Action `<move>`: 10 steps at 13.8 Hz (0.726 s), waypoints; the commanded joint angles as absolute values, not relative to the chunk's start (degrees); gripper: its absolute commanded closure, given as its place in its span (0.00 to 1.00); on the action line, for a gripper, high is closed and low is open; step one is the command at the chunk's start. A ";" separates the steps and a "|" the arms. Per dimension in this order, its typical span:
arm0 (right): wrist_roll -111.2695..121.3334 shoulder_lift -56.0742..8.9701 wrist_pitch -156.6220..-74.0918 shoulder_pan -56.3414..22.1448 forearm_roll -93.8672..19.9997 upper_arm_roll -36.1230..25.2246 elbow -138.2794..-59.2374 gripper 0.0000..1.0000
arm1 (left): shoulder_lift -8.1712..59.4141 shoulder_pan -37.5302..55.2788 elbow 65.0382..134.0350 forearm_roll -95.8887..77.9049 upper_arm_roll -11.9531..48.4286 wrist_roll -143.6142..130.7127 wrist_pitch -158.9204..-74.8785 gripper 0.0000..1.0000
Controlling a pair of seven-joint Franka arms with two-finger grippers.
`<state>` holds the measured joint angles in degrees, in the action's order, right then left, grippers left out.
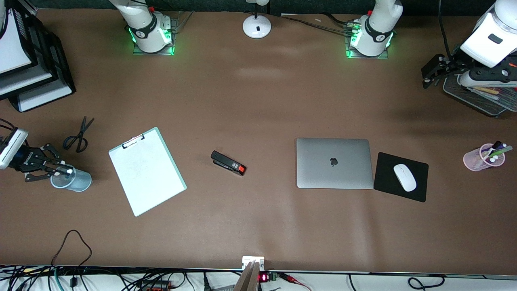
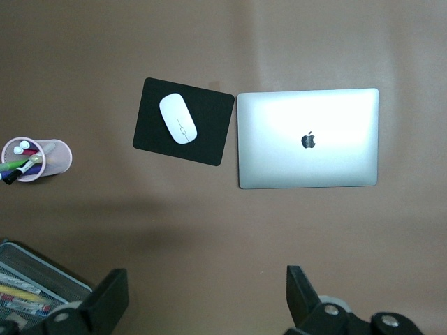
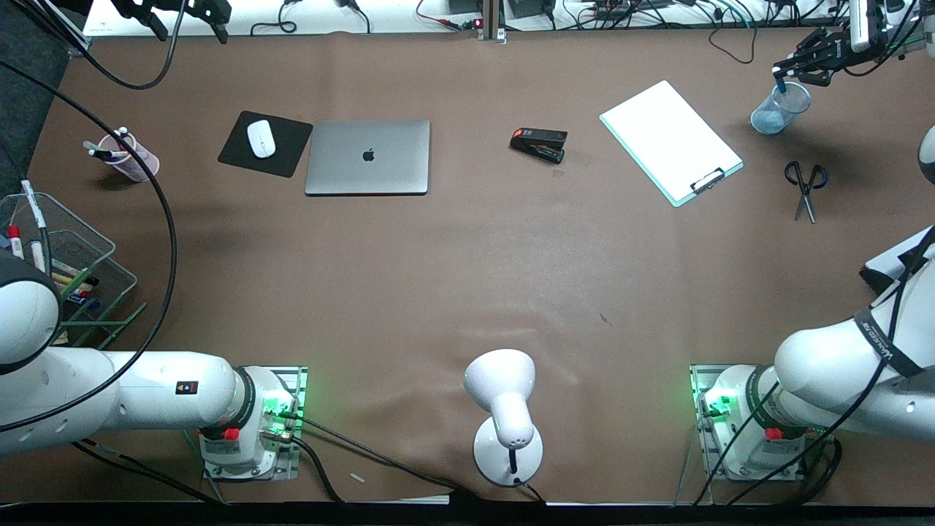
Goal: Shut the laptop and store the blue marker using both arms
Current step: 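Lower the blue marker into the light blue cup and open the right gripper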
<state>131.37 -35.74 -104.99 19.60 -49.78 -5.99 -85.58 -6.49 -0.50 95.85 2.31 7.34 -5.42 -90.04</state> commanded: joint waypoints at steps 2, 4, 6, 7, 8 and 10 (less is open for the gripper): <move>132.89 -37.17 -103.98 22.23 -51.50 -5.01 -84.73 1.00 | -6.86 0.09 95.80 2.11 6.77 -4.48 -89.82 0.00; 133.33 -37.70 -104.06 22.76 -51.85 -5.01 -84.73 1.00 | -6.77 0.09 95.80 2.11 6.85 -4.48 -89.82 0.00; 134.38 -38.75 -104.06 23.37 -51.94 -4.92 -83.51 1.00 | -6.68 0.09 95.80 2.02 6.86 -4.48 -89.91 0.00; 134.47 -40.33 -103.89 23.47 -52.55 -4.92 -81.84 1.00 | -6.68 0.09 95.80 2.11 6.86 -4.48 -89.91 0.00; 135.17 -41.56 -103.89 23.73 -53.34 -4.92 -80.17 1.00 | -6.59 0.09 95.80 2.11 6.86 -4.48 -90.00 0.00; 135.35 -42.36 -103.54 23.82 -53.88 -5.01 -79.54 1.00 | -6.50 0.09 95.80 2.02 6.86 -4.48 -90.17 0.00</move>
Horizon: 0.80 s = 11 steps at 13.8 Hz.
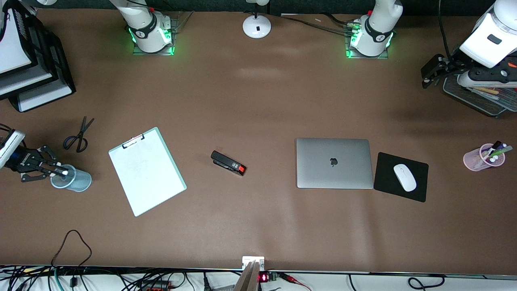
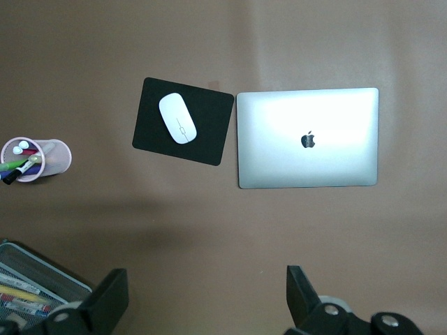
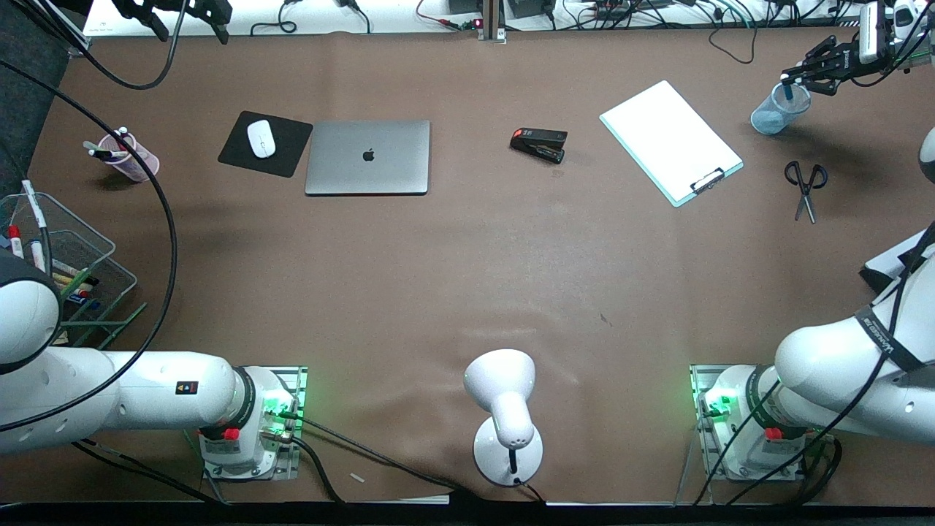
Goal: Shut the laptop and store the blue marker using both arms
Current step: 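Lower the blue marker into the light blue cup and open the right gripper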
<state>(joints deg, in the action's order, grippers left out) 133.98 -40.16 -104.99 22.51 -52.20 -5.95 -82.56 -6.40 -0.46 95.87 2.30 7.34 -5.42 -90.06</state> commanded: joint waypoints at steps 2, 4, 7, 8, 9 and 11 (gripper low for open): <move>135.35 -43.06 -103.36 23.82 -53.88 -5.01 -79.45 1.00 | -6.42 0.09 95.89 1.93 6.86 -4.48 -91.58 0.00; 135.44 -44.29 -103.01 23.91 -53.88 -5.01 -79.54 1.00 | -6.42 0.09 95.98 1.93 6.86 -4.57 -91.58 0.00; 135.44 -45.35 -102.66 24.35 -53.96 -4.92 -79.45 1.00 | -6.33 0.09 95.98 1.67 6.86 -4.57 -91.67 0.00; 135.44 -45.44 -102.66 24.35 -53.96 -4.92 -79.54 1.00 | -6.33 0.09 95.98 1.67 6.86 -4.57 -91.76 0.00; 135.44 -45.79 -102.66 24.35 -53.96 -4.92 -79.54 1.00 | -6.33 0.09 95.98 1.58 6.94 -4.57 -91.76 0.00; 134.92 -45.53 -102.57 24.35 -53.96 -4.92 -79.45 0.95 | -6.33 0.09 95.98 1.58 6.94 -4.57 -91.76 0.00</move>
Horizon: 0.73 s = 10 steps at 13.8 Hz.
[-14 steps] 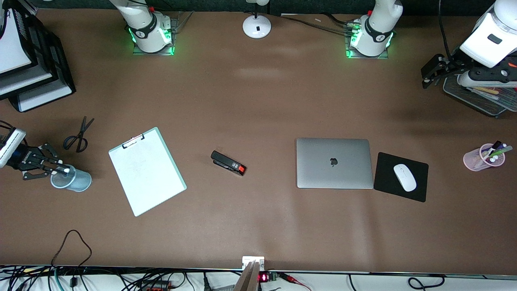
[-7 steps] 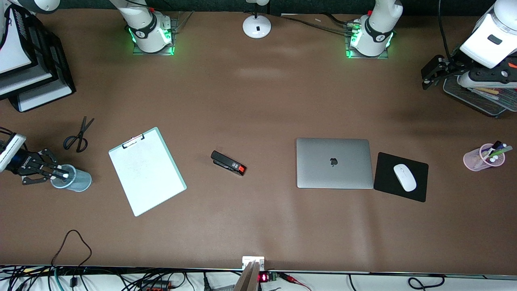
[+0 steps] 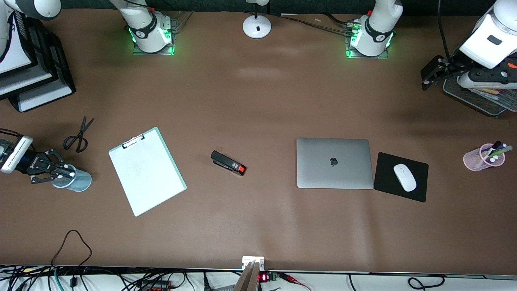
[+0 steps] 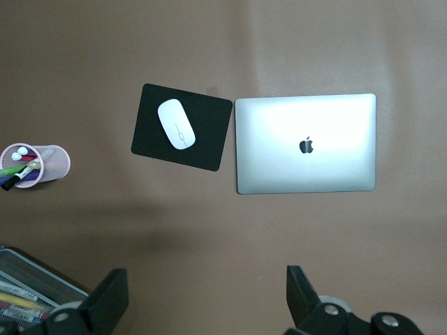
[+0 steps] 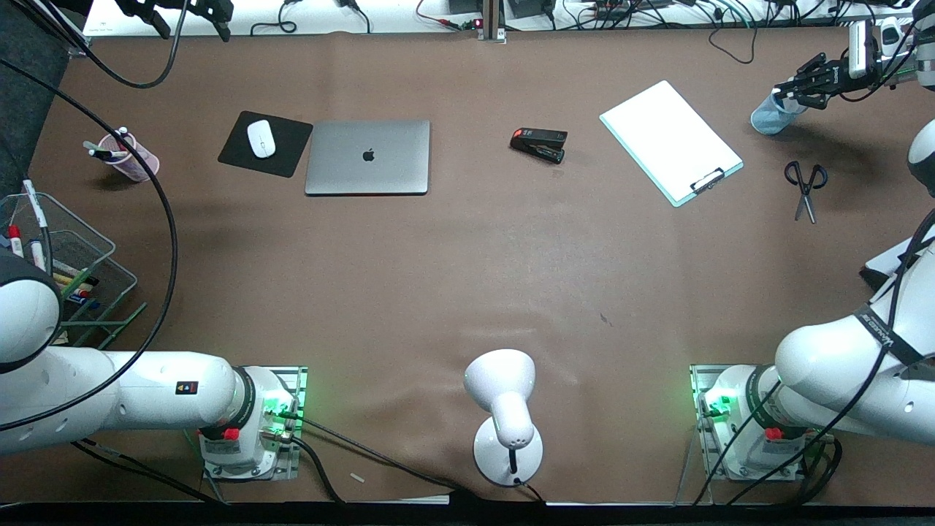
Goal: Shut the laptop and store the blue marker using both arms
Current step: 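Lower the blue marker into the light blue cup and open the right gripper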
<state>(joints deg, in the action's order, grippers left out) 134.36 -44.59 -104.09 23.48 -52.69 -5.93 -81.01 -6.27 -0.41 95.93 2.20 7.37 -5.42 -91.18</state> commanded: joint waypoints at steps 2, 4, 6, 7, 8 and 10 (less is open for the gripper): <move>131.59 -45.18 -101.61 24.43 -54.05 -5.01 -79.28 0.00 | -6.33 0.09 96.06 0.53 6.86 -4.57 -91.76 0.00; 126.58 -44.65 -98.89 24.79 -53.88 -5.18 -79.19 0.00 | -6.33 0.09 96.06 0.09 6.86 -4.48 -91.67 0.00; 123.85 -43.69 -96.51 24.70 -53.35 -5.45 -79.01 0.00 | -6.24 0.09 96.06 0.09 6.86 -4.48 -91.67 0.00; 121.84 -42.29 -95.63 24.52 -52.57 -5.54 -78.49 0.00 | -6.24 0.09 96.06 0.09 6.86 -4.48 -91.58 0.00; 119.29 -41.49 -94.84 24.26 -51.08 -5.45 -77.44 0.00 | -6.15 0.09 96.06 0.09 6.86 -4.48 -91.67 0.00; 112.62 -40.78 -92.13 23.82 -48.18 -5.10 -73.58 0.00 | -6.15 0.09 96.06 0.09 6.86 -4.57 -91.50 0.00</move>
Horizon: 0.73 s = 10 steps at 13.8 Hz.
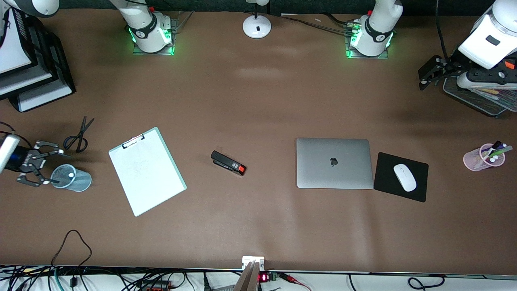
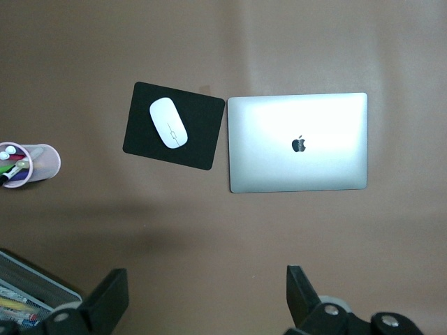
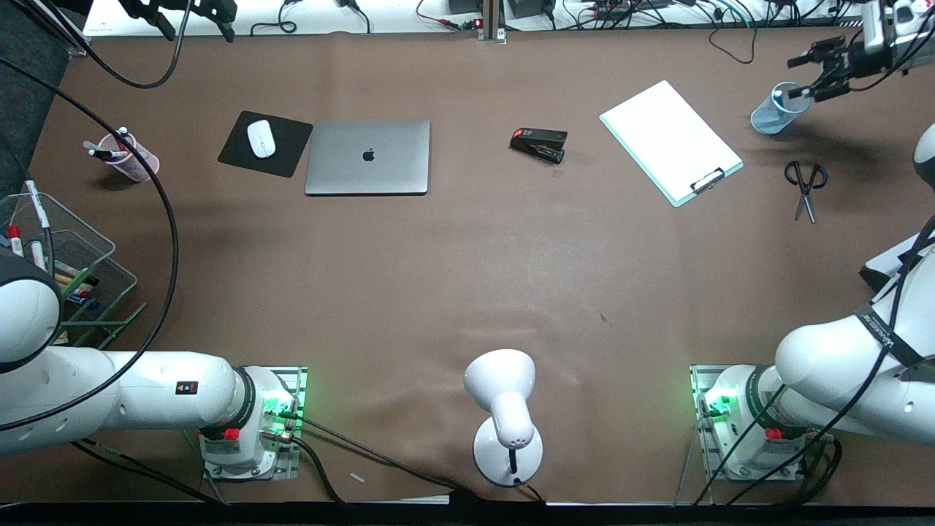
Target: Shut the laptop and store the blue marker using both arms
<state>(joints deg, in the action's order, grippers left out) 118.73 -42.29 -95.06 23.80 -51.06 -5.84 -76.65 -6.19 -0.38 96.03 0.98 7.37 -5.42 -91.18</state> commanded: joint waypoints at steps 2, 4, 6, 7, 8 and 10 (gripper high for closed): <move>104.63 -40.69 -87.91 22.25 -45.45 -4.92 -68.41 0.00 | -6.15 0.09 96.06 0.09 6.94 -4.57 -91.49 0.00; 96.46 -40.69 -84.21 20.40 -43.34 -5.10 -63.39 0.00 | -6.15 0.18 96.06 0.09 6.94 -4.48 -91.41 0.00; 90.56 -40.43 -82.80 18.21 -42.19 -5.18 -61.36 0.00 | -6.24 0.18 96.06 0.09 7.03 -4.57 -91.23 0.00; 88.00 -39.21 -82.79 16.89 -41.23 -5.19 -60.91 0.00 | -6.24 0.18 96.06 0.09 7.12 -4.48 -91.06 0.00; 85.46 -38.59 -82.79 15.31 -40.18 -5.27 -60.91 0.00 | -6.24 0.18 96.06 0.09 7.12 -4.48 -91.05 0.00; 80.18 -37.63 -82.79 12.67 -38.42 -5.27 -60.56 0.00 | -6.24 0.18 96.06 0.09 7.12 -4.48 -91.14 0.00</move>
